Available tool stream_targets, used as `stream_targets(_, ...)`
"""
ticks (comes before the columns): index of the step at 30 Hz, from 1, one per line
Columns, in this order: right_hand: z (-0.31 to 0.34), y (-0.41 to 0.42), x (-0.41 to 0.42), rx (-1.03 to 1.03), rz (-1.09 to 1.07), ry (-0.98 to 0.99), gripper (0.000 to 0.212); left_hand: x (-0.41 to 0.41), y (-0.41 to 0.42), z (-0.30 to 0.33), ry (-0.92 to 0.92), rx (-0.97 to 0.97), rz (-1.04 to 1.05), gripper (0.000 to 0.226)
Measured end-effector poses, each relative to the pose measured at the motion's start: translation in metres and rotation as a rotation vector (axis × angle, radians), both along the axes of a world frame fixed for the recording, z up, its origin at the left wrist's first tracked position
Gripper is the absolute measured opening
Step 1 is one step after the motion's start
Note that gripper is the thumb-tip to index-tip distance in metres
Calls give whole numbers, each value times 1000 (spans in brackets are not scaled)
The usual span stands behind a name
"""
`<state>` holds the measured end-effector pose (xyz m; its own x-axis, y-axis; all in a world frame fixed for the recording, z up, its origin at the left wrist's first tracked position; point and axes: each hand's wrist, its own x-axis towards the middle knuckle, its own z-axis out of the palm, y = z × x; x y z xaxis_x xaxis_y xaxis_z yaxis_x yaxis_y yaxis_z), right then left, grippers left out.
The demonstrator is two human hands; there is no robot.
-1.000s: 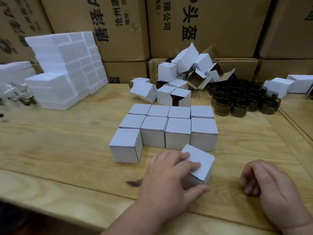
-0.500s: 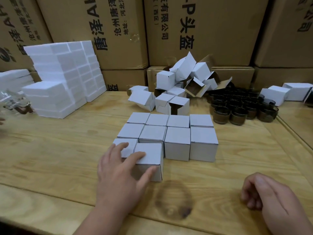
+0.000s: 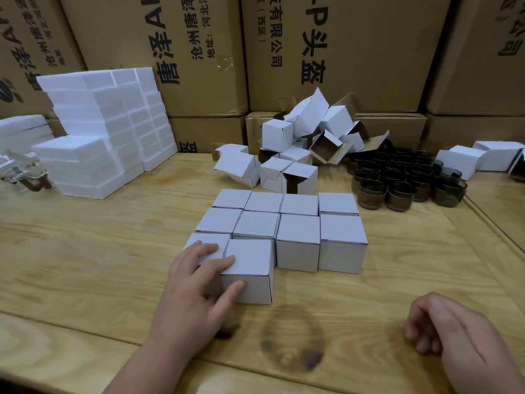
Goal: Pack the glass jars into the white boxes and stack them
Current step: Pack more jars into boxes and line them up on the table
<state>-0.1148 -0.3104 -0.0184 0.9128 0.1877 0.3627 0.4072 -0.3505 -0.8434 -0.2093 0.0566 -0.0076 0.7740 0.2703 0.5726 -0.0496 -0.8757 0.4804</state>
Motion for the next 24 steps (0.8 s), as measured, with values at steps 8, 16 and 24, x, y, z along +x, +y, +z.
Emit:
stream_targets(8, 6, 1, -2, 30, -12, 34, 81, 0, 13, -9, -97, 36, -90, 36)
stream_targets(16, 11, 2, -5, 49, 19, 34, 78, 5, 22, -7, -134, 44, -147, 41)
stream_targets(24, 16, 4, -9, -63, -8, 27, 64, 7, 22, -4, -143, 102, -129, 45)
